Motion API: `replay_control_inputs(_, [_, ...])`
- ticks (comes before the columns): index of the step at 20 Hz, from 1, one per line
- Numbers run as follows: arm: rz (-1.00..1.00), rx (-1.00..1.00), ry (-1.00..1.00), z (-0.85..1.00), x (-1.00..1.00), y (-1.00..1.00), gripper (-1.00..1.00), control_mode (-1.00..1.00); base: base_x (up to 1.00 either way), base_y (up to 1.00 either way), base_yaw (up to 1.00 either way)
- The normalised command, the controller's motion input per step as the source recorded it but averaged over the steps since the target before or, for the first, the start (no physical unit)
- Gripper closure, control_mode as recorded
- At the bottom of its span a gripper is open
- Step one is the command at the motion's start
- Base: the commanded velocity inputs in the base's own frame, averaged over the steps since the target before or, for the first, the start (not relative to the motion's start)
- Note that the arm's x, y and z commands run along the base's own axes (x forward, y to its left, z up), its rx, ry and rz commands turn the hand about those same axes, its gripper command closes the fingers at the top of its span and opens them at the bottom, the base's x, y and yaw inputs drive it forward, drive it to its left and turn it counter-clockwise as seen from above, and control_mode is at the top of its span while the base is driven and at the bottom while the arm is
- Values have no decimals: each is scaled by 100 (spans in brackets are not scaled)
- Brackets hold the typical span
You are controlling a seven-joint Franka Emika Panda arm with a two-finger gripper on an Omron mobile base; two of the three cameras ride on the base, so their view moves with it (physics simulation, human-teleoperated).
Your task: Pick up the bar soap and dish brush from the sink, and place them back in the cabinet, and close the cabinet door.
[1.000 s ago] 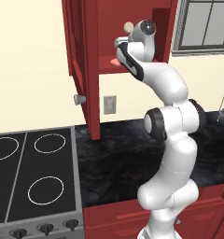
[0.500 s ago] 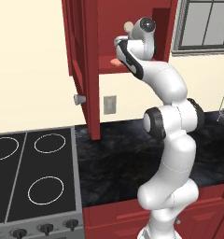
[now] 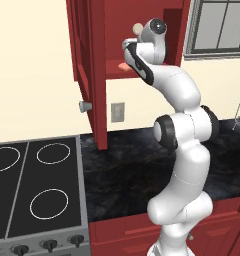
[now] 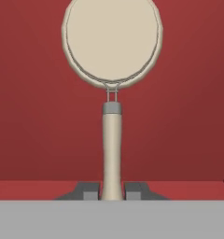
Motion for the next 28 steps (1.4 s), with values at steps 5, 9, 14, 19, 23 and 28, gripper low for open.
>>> replay_control_inputs(5, [0, 0, 0, 0, 0, 0, 100, -100, 0, 0, 0])
replay_control_inputs(9, [0, 0, 0, 0, 0, 0, 100, -100, 0, 0, 0])
replay_control_inputs(14, [0, 0, 0, 0, 0, 0, -100, -100, 0, 0, 0])
replay_control_inputs(19, [0, 0, 0, 0, 0, 0, -100, -100, 0, 0, 0])
replay_control_inputs(23, [0, 0, 0, 0, 0, 0, -100, -100, 0, 0, 0])
replay_control_inputs(28, [0, 0, 0, 0, 0, 0, -100, -100, 0, 0, 0])
